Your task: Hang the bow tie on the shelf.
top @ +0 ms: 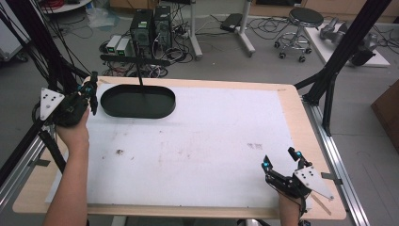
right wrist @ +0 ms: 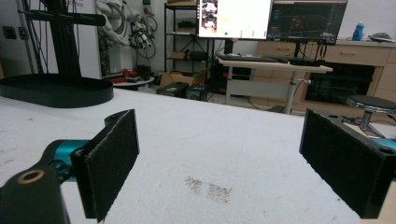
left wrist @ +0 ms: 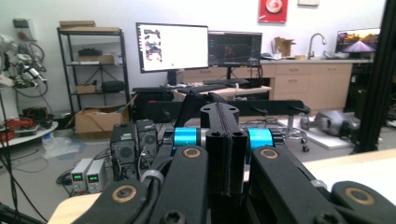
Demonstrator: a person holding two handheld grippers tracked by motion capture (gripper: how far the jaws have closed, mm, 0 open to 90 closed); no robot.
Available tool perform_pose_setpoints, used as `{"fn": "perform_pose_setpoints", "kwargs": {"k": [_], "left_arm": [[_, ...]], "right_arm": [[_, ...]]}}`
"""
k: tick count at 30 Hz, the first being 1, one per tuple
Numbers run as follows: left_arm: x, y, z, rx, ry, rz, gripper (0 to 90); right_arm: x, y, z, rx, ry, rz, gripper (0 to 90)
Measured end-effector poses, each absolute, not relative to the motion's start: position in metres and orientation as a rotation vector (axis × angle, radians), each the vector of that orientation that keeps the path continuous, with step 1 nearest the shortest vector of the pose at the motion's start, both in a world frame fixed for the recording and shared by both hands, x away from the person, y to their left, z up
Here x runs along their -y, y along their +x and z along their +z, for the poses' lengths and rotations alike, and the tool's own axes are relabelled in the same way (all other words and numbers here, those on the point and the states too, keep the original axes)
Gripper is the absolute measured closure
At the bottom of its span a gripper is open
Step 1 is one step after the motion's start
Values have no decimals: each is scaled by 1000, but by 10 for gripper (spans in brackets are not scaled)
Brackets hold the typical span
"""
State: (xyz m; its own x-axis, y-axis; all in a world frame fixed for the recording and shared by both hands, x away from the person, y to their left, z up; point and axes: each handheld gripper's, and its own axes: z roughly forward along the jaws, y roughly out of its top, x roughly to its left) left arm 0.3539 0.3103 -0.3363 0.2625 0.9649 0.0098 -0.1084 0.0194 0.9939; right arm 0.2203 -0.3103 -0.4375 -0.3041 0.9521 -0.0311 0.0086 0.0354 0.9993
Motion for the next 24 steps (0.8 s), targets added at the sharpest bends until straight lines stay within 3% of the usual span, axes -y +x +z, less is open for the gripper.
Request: {"fn": "perform_pose_setpoints", "kwargs": {"k": [24], "left_arm": [[-305, 423, -324, -999, 1187, 1144, 896]], "right_arm": [[307, 226, -439, -1514, 1010, 1404, 109]]}}
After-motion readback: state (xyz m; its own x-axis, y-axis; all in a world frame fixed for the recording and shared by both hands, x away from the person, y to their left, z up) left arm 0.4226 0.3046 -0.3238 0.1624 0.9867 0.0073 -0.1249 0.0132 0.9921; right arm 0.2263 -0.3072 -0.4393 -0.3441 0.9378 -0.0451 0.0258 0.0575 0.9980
